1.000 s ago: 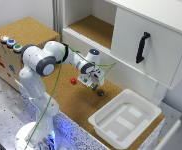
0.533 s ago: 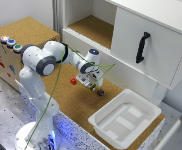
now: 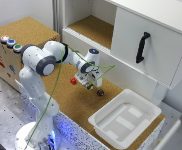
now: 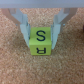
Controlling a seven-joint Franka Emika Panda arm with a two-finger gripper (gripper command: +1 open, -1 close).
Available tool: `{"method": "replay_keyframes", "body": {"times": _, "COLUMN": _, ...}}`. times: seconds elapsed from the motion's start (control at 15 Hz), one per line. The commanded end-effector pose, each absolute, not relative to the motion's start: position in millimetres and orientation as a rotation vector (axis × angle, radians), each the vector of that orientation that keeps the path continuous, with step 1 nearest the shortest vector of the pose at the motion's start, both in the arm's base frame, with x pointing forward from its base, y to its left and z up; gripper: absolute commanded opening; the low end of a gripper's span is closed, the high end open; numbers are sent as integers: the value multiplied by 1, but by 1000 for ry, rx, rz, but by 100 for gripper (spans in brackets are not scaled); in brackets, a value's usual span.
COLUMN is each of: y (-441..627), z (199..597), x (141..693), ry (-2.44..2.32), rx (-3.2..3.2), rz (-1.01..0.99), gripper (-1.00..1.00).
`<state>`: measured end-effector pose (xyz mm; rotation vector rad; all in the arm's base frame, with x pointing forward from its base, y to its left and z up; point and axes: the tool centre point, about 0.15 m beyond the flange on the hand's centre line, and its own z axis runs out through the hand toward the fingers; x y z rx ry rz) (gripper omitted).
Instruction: Pick up the yellow block
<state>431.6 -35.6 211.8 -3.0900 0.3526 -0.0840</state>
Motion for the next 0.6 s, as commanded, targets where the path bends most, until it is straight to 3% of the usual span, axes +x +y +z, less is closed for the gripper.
{"method": "replay_keyframes", "body": {"times": 0.0, "y": -35, "z": 223, "x": 450, "ry": 394, "rx": -3169, "rz": -35, "gripper": -100}}
{"method": "replay_keyframes", "body": {"times": 0.27, "y": -30, "z": 233, "x": 451, "ry": 401, "rx": -3160, "rz": -12, "gripper": -100}}
{"method": "replay_keyframes", "body": {"times": 0.53, "y": -19, "z": 249, "x": 440, "ry": 740, "rx": -3092, "rz": 53, "gripper": -100}}
